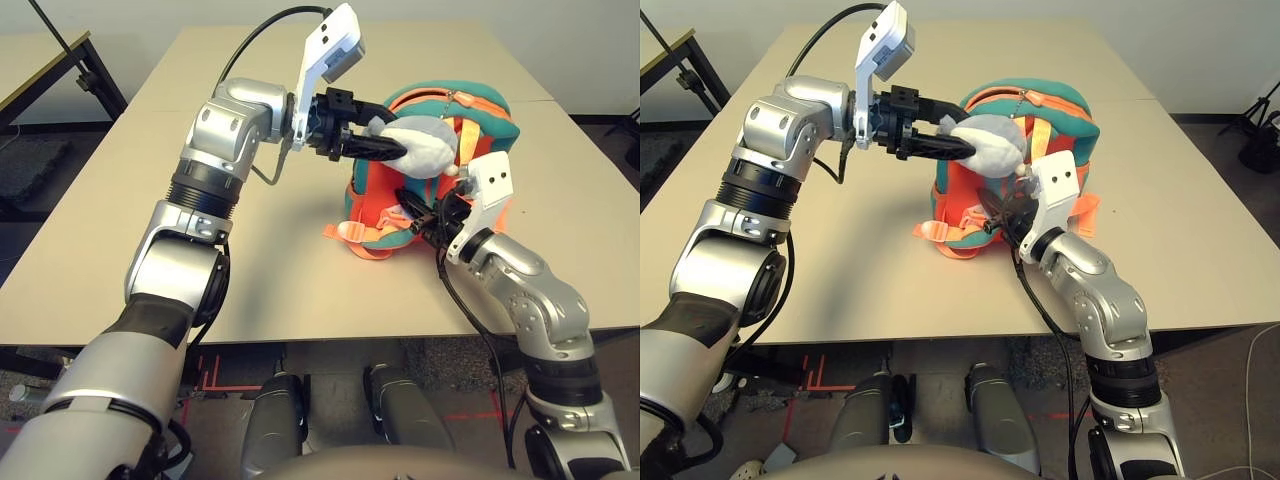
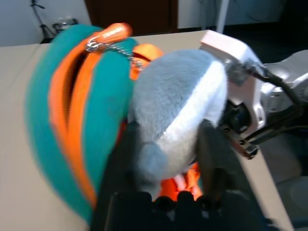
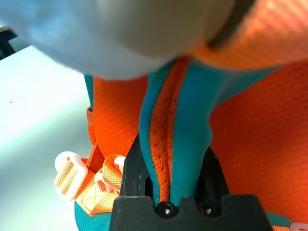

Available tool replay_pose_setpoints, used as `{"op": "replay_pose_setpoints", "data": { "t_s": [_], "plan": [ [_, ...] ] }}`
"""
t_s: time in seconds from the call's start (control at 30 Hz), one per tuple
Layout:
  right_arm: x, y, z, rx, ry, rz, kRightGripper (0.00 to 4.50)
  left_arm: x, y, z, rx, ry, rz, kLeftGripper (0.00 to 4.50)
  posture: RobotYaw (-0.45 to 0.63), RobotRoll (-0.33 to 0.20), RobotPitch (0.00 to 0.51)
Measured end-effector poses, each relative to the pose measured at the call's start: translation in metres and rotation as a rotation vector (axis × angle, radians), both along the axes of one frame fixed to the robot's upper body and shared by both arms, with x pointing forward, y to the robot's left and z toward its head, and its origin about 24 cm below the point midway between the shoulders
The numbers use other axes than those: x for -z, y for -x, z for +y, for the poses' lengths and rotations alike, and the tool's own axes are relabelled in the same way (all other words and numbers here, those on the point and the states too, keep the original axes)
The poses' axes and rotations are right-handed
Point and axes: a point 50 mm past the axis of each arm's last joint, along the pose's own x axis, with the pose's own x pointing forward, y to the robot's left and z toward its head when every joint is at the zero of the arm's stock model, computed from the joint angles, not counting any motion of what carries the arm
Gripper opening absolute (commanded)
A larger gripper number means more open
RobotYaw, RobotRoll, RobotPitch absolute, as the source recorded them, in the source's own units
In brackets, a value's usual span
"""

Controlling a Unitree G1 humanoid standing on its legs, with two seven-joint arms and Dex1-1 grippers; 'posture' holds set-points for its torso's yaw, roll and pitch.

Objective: Put the pencil case into the backpack and zip it.

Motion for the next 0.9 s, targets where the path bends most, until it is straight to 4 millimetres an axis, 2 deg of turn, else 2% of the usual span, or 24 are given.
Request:
{"op": "replay_pose_setpoints", "data": {
  "t_s": [0.07,0.1,0.23,0.43,0.77,0.9],
  "plan": [
    [0.0,0.0,0.0,0.0,0.001,0.0,0.33,0.001,0.003,-0.001,0.014,0.0,0.009,0.15,-0.29,0.0,0.078],
    [0.0,0.0,0.0,0.0,0.001,0.0,0.33,0.001,0.003,0.0,0.016,0.0,0.013,0.01,-0.29,0.0,0.078],
    [0.0,0.0,0.001,-0.007,0.0,-0.001,0.33,-0.004,0.007,0.005,0.024,-0.015,0.0,0.0,-0.28,0.0,0.08],
    [0.0,0.0,0.003,-0.012,-0.003,-0.001,0.33,-0.012,0.006,0.022,-0.026,-0.027,-0.023,0.0,-0.28,0.0,0.085],
    [0.001,0.0,0.007,-0.032,0.0,0.0,0.33,-0.03,0.002,0.085,-0.249,-0.062,-0.078,0.0,-0.26,0.0,0.096],
    [0.001,-0.001,0.008,-0.034,0.0,-0.001,0.33,-0.015,-0.003,0.11,-0.348,-0.052,-0.007,0.0,-0.25,0.0,0.098]
  ]
}}
